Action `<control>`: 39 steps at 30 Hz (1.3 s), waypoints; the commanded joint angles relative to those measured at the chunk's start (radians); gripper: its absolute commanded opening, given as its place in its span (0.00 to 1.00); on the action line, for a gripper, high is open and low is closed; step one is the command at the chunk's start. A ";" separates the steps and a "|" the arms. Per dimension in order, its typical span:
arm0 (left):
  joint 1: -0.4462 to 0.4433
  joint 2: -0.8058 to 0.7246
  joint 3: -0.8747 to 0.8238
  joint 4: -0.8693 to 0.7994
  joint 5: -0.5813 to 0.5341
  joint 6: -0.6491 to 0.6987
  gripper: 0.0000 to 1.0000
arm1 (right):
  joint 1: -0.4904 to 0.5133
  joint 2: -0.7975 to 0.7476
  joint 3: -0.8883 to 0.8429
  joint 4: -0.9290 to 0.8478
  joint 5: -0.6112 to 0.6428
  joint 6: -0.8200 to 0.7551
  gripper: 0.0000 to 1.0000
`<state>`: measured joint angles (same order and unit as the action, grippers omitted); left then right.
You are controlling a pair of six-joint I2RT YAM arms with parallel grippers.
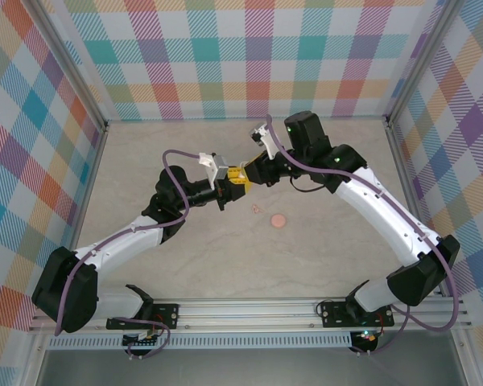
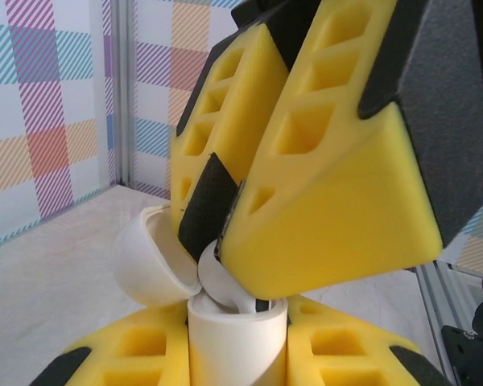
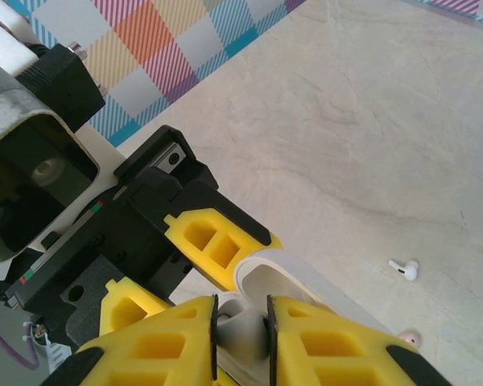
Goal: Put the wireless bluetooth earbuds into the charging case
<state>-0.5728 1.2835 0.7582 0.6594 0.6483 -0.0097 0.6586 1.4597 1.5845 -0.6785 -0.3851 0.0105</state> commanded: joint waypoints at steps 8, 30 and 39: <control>-0.002 -0.029 0.041 0.024 -0.022 0.032 0.00 | 0.006 -0.048 -0.006 0.023 0.022 0.018 0.22; -0.002 -0.032 0.049 0.022 0.000 0.037 0.00 | -0.007 -0.021 0.000 -0.022 -0.047 0.006 0.41; -0.002 -0.036 0.052 0.016 0.007 0.046 0.00 | -0.007 0.021 0.015 -0.054 -0.056 0.004 0.44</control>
<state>-0.5735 1.2743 0.7704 0.6315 0.6281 0.0170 0.6540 1.4509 1.5772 -0.6891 -0.4110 0.0277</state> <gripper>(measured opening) 0.227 0.437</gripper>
